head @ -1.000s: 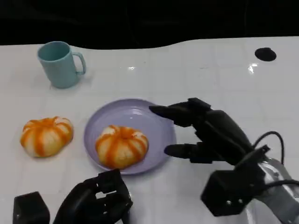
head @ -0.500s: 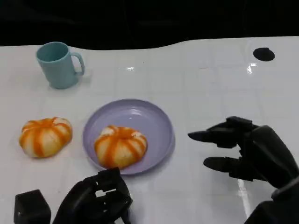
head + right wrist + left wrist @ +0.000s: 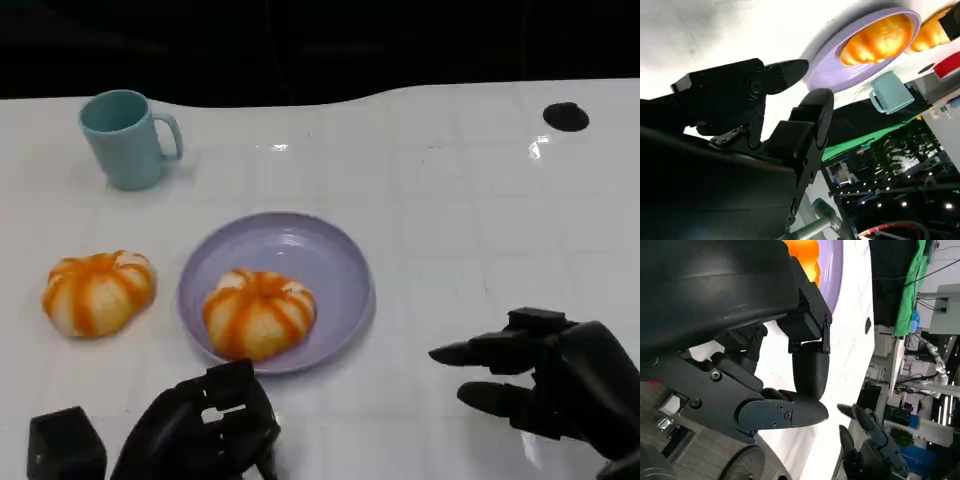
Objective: Grasp the bread from the table and place it into the plate.
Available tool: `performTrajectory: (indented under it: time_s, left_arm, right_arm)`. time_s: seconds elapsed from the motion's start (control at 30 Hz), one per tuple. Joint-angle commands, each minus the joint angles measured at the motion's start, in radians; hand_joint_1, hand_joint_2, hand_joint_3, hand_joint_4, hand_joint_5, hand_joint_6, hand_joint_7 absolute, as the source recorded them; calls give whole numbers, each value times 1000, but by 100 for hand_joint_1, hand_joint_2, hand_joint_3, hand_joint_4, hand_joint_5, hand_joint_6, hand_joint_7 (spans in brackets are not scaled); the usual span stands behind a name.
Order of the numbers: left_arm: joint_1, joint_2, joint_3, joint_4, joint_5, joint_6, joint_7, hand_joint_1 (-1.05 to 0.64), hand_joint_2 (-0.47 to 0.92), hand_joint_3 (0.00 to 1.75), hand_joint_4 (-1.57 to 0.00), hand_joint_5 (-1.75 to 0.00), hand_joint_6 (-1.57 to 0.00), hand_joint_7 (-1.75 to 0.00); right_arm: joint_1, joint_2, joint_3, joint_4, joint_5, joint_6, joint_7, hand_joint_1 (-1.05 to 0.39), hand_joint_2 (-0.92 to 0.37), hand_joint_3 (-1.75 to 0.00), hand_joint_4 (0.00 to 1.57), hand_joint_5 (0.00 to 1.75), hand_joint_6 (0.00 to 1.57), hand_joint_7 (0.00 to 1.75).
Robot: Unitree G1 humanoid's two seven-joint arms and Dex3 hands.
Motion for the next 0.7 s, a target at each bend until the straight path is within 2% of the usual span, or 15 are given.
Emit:
performTrajectory:
  time_s: [0.03,0.07,0.1,0.13,0.2,0.23,0.43,0.63,0.7]
  left_arm:
    - [-6,18,11,4,-8,-11,-7,-57,69,61,-78,-175,-75,-144]
    - [-6,18,11,4,-9,-11,-7,-57,69,61,-78,-175,-75,-143]
    - [-5,18,11,3,-8,-10,-8,-57,69,61,-78,-175,-75,-143]
    - [-5,19,10,3,-7,-11,-8,-57,69,62,-78,-175,-76,-142]
    - [-6,19,10,6,-5,-14,-9,-57,69,62,-78,-175,-76,-142]
    - [-7,19,10,6,-4,-14,-8,-58,69,62,-78,-175,-76,-142]
    - [-8,17,7,3,-2,-12,-4,-59,68,63,-78,-175,-76,-141]
    - [-9,19,8,0,-7,-8,-8,-60,68,63,-78,-175,-77,-142]
    - [-9,19,8,-2,-6,-6,-6,-60,67,63,-78,-175,-77,-142]
  right_arm:
    - [13,-24,-10,40,9,-49,-39,-19,-91,-10,85,123,120,15]
    - [11,-24,-10,55,7,-64,-52,-16,-87,-22,87,134,119,26]
    - [8,-24,-9,72,4,-82,-68,-15,-77,-43,87,140,113,42]
    - [4,-24,-8,86,1,-97,-80,-13,-64,-71,88,151,104,69]
    - [-1,-23,-6,110,-8,-115,-104,-14,-51,-100,90,162,94,100]
    - [-4,-22,-5,118,-12,-118,-112,-15,-48,-107,90,165,92,106]
    - [-18,-15,-4,170,-31,-129,-168,-16,-36,-123,89,174,88,120]
    - [-25,-13,-1,195,-26,-119,-181,-20,-40,-124,89,175,75,149]
    - [-28,-14,1,204,-31,-121,-188,-20,-41,-121,89,175,72,152]
